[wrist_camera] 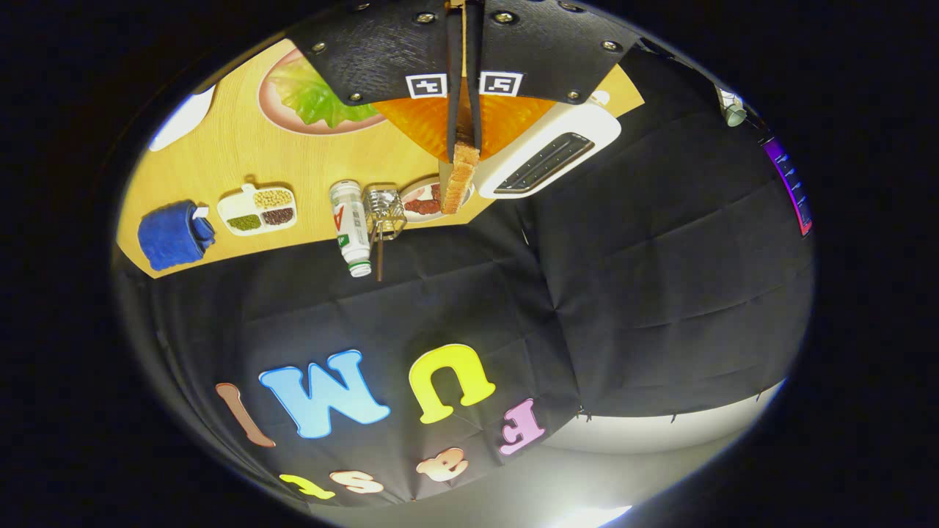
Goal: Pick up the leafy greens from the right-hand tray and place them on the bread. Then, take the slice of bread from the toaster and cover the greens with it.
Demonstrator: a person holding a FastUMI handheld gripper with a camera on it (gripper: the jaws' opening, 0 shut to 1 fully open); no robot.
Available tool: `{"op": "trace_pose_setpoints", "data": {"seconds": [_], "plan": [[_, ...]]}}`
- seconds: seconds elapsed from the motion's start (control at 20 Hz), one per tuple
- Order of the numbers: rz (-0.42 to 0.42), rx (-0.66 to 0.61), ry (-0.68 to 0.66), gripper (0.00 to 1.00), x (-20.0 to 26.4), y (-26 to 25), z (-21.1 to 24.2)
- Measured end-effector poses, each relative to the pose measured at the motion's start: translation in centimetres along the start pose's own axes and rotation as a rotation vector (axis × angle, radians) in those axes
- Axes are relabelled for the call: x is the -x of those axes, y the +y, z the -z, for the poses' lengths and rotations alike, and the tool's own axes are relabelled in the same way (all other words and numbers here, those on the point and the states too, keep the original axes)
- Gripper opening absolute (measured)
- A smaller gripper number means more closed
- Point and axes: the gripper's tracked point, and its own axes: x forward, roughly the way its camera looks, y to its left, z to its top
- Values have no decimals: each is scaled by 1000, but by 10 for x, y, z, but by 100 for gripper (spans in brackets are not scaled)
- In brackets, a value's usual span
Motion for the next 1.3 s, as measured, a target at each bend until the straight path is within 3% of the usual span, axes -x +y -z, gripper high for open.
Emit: {"op": "trace_pose_setpoints", "data": {"seconds": [0.55, 1.05, 1.3], "plan": [[156, -128, 28, 2, 20, -68, 58], [338, -123, 32, 2, 38, -115, 89], [374, -126, 42, 6, 40, -122, 96]]}}
